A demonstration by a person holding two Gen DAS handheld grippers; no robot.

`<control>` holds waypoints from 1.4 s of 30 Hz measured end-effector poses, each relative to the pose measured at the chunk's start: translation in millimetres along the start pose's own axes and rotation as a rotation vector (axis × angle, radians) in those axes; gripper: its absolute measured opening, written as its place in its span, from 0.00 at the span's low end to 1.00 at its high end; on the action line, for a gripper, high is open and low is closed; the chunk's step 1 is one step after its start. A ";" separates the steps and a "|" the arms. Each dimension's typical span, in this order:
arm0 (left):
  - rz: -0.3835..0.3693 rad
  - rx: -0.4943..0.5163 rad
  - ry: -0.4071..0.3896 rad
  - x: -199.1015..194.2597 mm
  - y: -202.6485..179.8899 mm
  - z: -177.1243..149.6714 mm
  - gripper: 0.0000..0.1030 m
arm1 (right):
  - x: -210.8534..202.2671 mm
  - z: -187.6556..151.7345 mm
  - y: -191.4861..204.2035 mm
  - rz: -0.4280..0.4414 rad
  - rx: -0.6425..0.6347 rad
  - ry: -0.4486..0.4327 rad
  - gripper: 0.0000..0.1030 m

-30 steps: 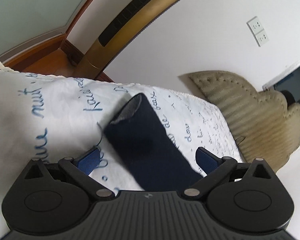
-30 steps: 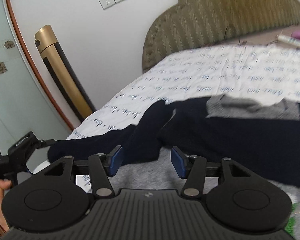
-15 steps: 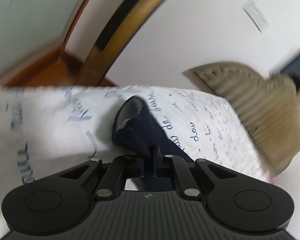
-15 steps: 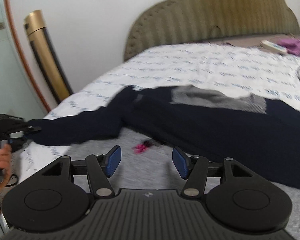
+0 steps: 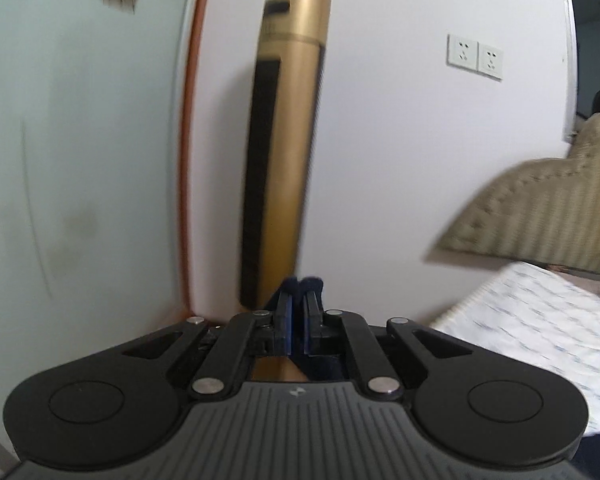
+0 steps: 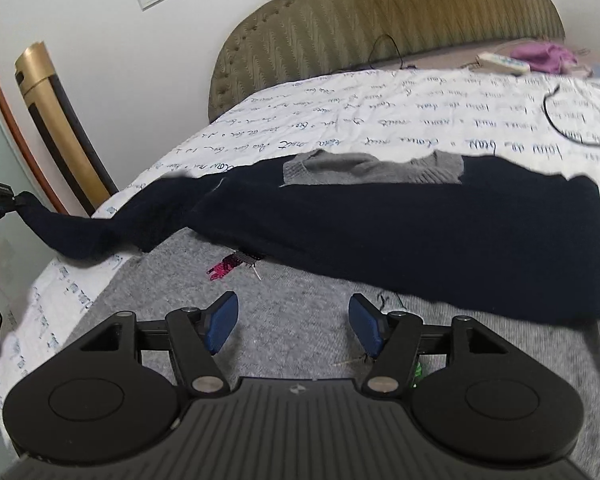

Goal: Fold small clothes
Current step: 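Carry the sleeve across the sweater body and open the left gripper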

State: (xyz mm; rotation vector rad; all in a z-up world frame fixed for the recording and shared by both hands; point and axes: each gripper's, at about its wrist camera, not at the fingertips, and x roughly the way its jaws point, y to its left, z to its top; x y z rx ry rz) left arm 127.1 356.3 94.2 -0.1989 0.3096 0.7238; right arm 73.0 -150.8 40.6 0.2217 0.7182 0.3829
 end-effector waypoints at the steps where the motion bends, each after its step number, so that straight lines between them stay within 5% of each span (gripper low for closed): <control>1: 0.029 0.025 -0.027 0.8 -4.5 4.0 0.05 | -1.3 -0.2 -1.1 0.000 0.001 -0.003 0.65; 5: 0.105 0.080 -0.096 4.0 -19.1 14.9 0.05 | -3.9 -2.1 -5.6 -0.007 0.014 -0.008 0.66; 11: -0.098 0.094 -0.017 -15.0 -52.8 14.9 0.05 | -4.8 -2.8 -12.0 0.008 0.051 -0.007 0.66; 15: -0.323 -0.014 0.195 -21.0 -54.7 1.7 0.05 | -9.5 -5.1 -12.7 0.012 0.047 -0.012 0.68; 19: -0.403 -0.126 0.408 -6.9 -31.2 -26.1 0.10 | -11.3 -8.5 -17.4 0.001 0.046 -0.001 0.70; 22: -0.450 -0.283 0.596 14.6 3.5 -55.8 0.29 | -12.1 -11.4 -20.7 -0.001 0.054 0.006 0.70; 24: -0.481 -0.404 0.676 23.7 27.6 -78.6 0.63 | -10.3 -12.7 -22.1 -0.001 0.060 0.010 0.71; 25: -0.483 -0.470 0.694 27.7 38.6 -89.2 0.69 | -9.0 -13.4 -22.9 -0.001 0.065 0.014 0.71; 31: -0.539 -0.746 0.672 50.7 61.4 -111.1 0.74 | -4.5 -14.0 -20.2 0.000 0.065 0.021 0.71; 37: -0.496 -0.949 0.604 87.4 62.9 -105.4 0.70 | -2.7 -15.3 -17.9 0.000 0.070 0.020 0.72; 39: -0.449 -0.985 0.591 96.6 62.7 -102.6 0.32 | -3.0 -15.9 -16.9 -0.001 0.064 0.023 0.72; 42: -0.408 -0.893 0.573 98.2 50.8 -93.4 0.06 | -4.1 -15.9 -16.7 0.000 0.055 0.027 0.72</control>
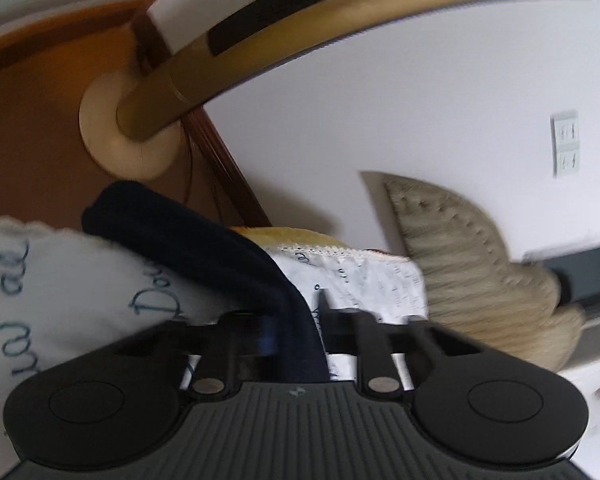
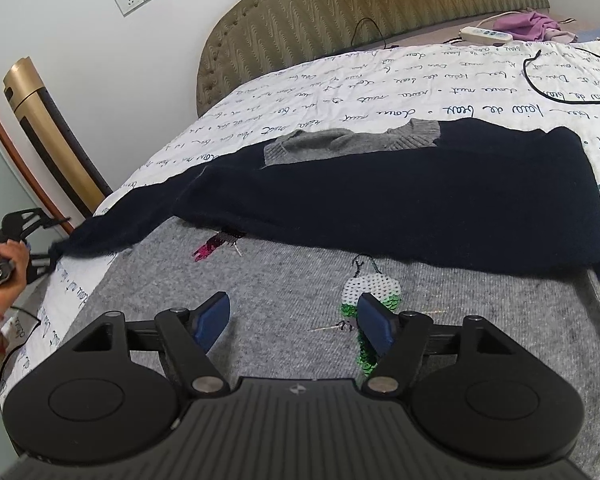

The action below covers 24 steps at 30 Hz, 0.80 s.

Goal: Fold small clothes
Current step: 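Carry the sleeve across the sweater body and open the left gripper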

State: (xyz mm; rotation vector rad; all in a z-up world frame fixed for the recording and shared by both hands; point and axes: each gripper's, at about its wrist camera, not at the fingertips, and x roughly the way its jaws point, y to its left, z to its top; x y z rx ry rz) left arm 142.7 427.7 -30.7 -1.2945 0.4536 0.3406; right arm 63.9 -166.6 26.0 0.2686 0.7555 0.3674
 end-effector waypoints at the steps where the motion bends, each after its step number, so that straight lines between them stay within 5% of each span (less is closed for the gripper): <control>1: 0.024 0.056 -0.016 -2.0 -7.7 -4.6 0.06 | -0.1 0.3 -0.6 -0.001 -0.002 0.001 0.72; 6: 0.081 0.485 -0.095 -16.6 -72.5 -53.9 0.04 | 0.1 0.1 -4.1 0.000 0.001 -0.002 0.72; 10: -0.008 0.806 -0.086 -32.7 -128.4 -119.6 0.04 | -1.1 -0.2 -7.3 0.002 0.010 -0.008 0.72; 16: -0.292 1.351 0.118 -53.4 -173.3 -254.1 0.05 | -4.6 -1.6 -14.0 -0.009 0.033 -0.022 0.73; 19: -0.330 1.597 0.272 -48.6 -159.7 -321.1 0.10 | -6.0 -1.8 -19.4 -0.012 0.058 -0.028 0.73; 22: -0.270 1.794 0.332 -43.1 -131.7 -373.1 0.35 | -8.5 0.6 -23.8 -0.011 0.083 -0.034 0.73; 24: -0.268 1.858 0.323 -51.2 -115.6 -385.4 0.69 | -9.2 4.2 -23.7 -0.016 0.084 -0.040 0.73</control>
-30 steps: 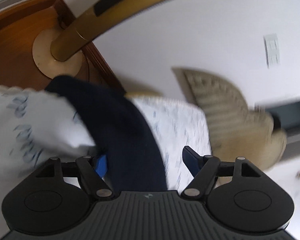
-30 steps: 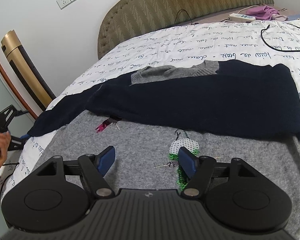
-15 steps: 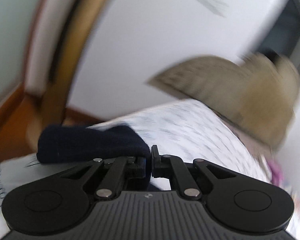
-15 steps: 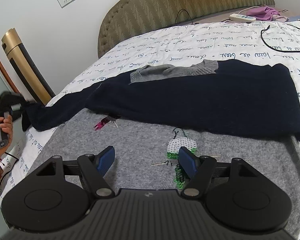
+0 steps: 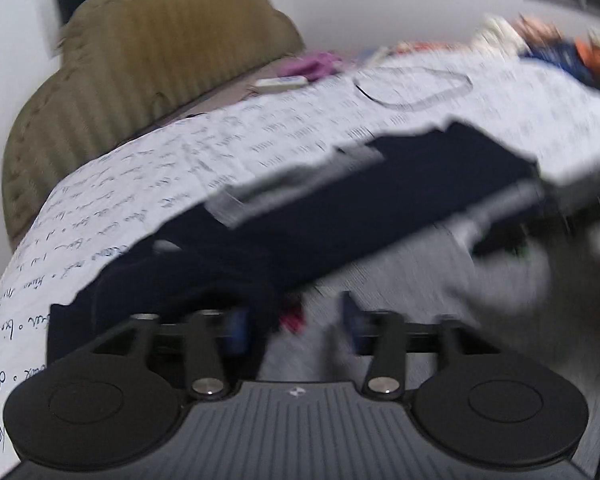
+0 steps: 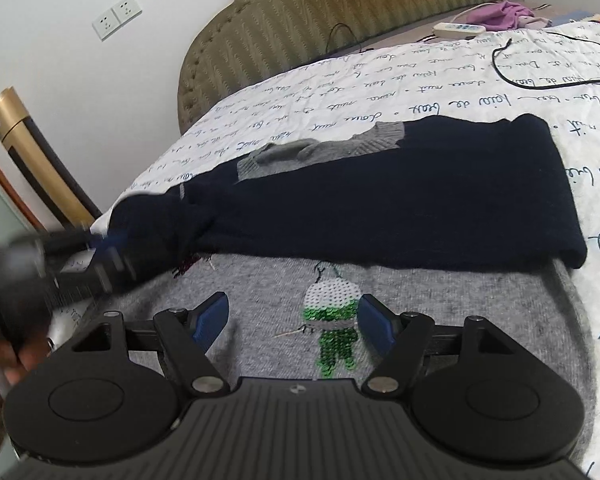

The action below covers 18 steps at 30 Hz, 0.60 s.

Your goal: Fold small clothes

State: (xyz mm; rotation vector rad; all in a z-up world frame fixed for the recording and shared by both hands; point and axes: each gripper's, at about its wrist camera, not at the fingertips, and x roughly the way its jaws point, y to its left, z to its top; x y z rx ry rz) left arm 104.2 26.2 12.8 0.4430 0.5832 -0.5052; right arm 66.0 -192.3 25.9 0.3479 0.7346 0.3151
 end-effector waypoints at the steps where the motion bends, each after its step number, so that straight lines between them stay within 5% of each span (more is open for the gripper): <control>1: 0.003 0.031 -0.009 -2.1 -3.6 -4.7 0.75 | 0.5 2.4 1.1 -0.001 -0.004 -0.004 0.73; 6: 0.002 0.122 -0.052 -33.9 -17.8 -19.7 0.80 | 16.3 22.1 21.0 0.034 -0.050 -0.024 0.74; 10: 0.031 0.063 -0.096 -61.9 -3.6 -37.8 0.80 | 38.0 34.1 67.6 0.030 -0.215 -0.041 0.74; 14: 0.152 -0.148 -0.109 -77.9 42.0 -54.9 0.80 | 62.4 34.2 122.7 0.007 -0.410 -0.064 0.73; 18: 0.382 -0.449 -0.069 -75.4 103.2 -69.5 0.80 | 82.7 13.8 174.8 -0.044 -0.661 -0.114 0.72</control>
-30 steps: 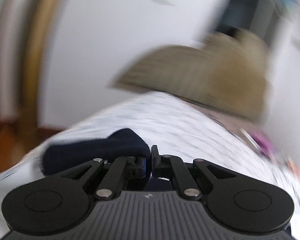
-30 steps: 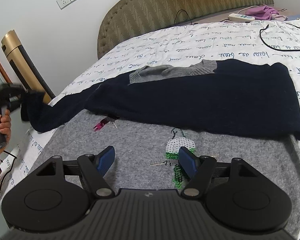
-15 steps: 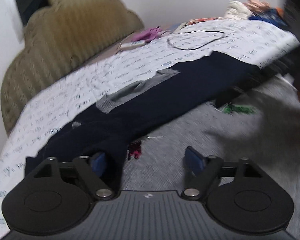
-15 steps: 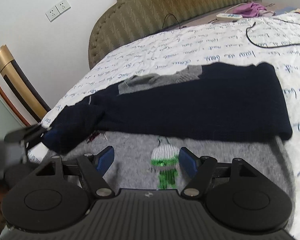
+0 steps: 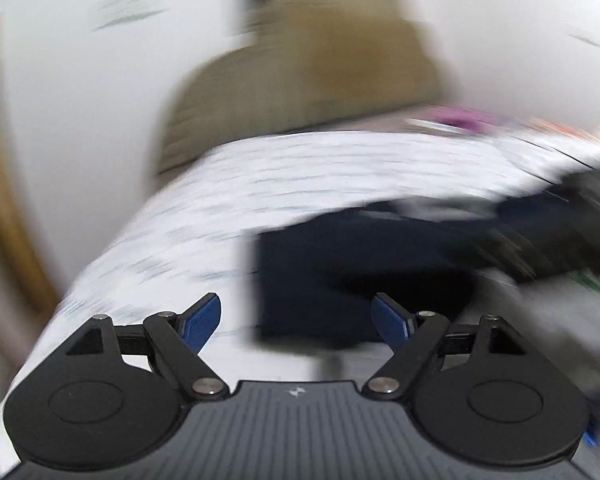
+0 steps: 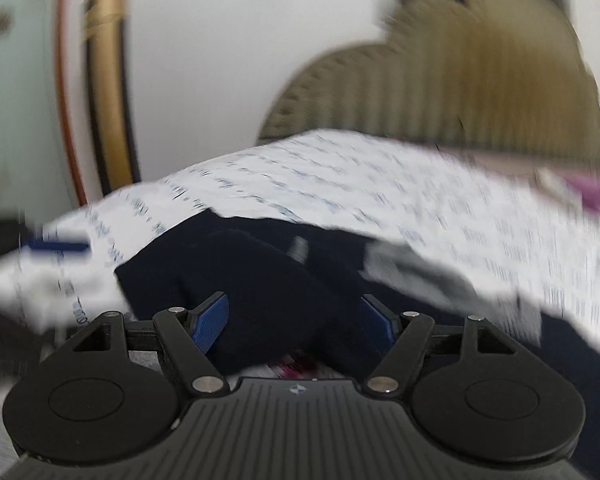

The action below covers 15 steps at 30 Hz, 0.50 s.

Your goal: Fold small clothes

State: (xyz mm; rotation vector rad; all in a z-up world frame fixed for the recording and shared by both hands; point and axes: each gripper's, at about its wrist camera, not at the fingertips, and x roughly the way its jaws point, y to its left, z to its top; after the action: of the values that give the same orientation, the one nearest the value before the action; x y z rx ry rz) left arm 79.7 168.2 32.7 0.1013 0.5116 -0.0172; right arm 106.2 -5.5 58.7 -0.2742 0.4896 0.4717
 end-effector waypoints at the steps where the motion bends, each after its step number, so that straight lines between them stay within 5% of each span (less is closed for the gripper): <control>1: 0.048 -0.052 0.012 5.8 10.8 0.8 0.80 | 4.1 0.9 13.0 -0.011 -0.061 -0.007 0.71; 5: 0.074 -0.177 0.029 19.4 32.5 -2.2 0.80 | 25.5 -0.2 52.8 -0.066 -0.247 0.003 0.68; 9: 0.086 -0.168 0.041 22.2 29.5 -9.0 0.80 | 52.7 -0.3 68.7 -0.149 -0.326 0.036 0.61; 15: 0.088 -0.133 0.045 26.4 19.7 -9.7 0.80 | 76.3 4.9 72.0 -0.212 -0.339 0.019 0.29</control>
State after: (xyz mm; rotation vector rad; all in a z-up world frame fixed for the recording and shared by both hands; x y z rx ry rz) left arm 98.8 189.0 13.2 -0.0058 0.5516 0.1053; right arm 131.9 86.0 14.0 -0.6503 0.3923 0.3431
